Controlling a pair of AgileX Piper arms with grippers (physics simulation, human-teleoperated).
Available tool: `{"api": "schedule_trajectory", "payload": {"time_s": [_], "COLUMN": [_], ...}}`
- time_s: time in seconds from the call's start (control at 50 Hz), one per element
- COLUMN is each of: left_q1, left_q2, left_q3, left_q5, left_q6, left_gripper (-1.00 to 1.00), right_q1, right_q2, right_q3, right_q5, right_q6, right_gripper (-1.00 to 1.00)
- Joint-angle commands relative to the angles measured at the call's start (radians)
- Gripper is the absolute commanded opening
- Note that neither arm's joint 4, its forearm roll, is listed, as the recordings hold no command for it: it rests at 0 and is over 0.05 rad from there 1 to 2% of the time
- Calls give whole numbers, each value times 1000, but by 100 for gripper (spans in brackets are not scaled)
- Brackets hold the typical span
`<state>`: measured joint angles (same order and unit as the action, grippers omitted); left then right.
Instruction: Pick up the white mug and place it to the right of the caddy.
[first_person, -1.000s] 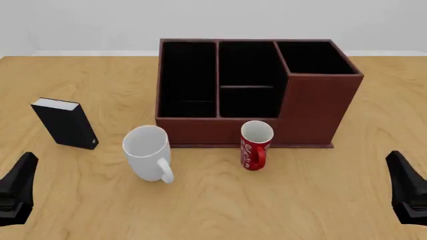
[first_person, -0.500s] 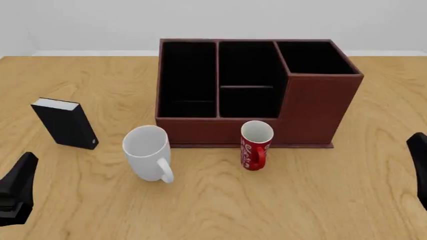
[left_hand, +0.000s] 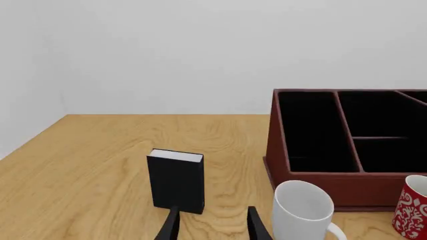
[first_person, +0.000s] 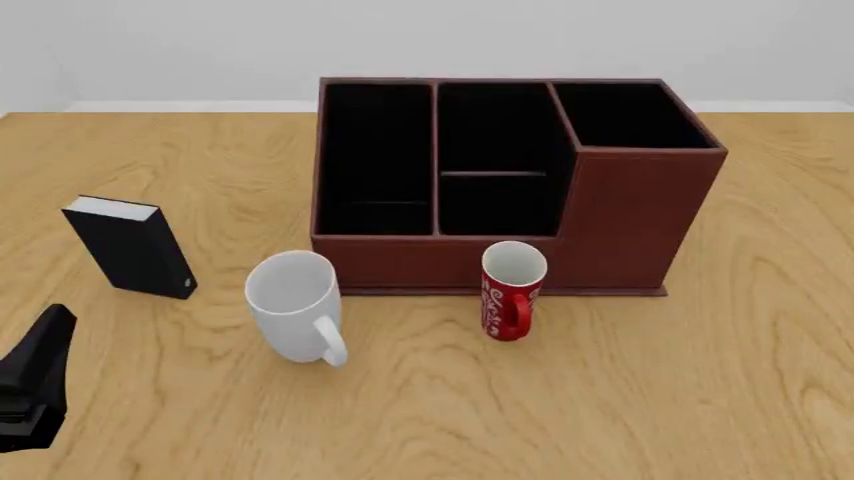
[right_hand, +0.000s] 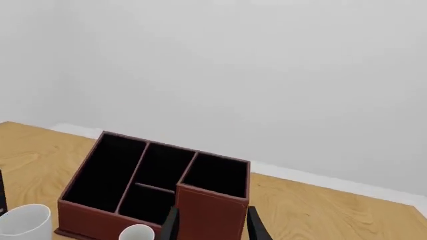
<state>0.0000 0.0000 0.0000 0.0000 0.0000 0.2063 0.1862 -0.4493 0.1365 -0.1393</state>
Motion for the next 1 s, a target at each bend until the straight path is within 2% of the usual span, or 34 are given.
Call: {"api": "schedule_trajectory", "payload": {"time_s": [0.02, 0.14, 0.2, 0.36, 0.54, 0.56, 1.0], "left_q1": [0, 0, 0, 0, 0, 0, 0], "left_q2": [0, 0, 0, 0, 0, 0, 0], "left_q3": [0, 0, 0, 0, 0, 0, 0], "left_q5": [0, 0, 0, 0, 0, 0, 0], "left_q6": [0, 0, 0, 0, 0, 0, 0], "left_gripper": [100, 100, 100, 100, 100, 100, 100], "right_q1": [75, 124, 148, 246, 257, 282, 433], "right_q2": [150, 231, 275, 419, 526, 554, 863], "right_q3": [-164, -249, -293, -426, -505, -522, -668], "right_q5": [19, 31, 45, 101, 158, 166, 247], "right_q6": [-47, -80, -78, -38, -11, -7, 45], "right_gripper": [100, 100, 100, 100, 100, 100, 100]}}
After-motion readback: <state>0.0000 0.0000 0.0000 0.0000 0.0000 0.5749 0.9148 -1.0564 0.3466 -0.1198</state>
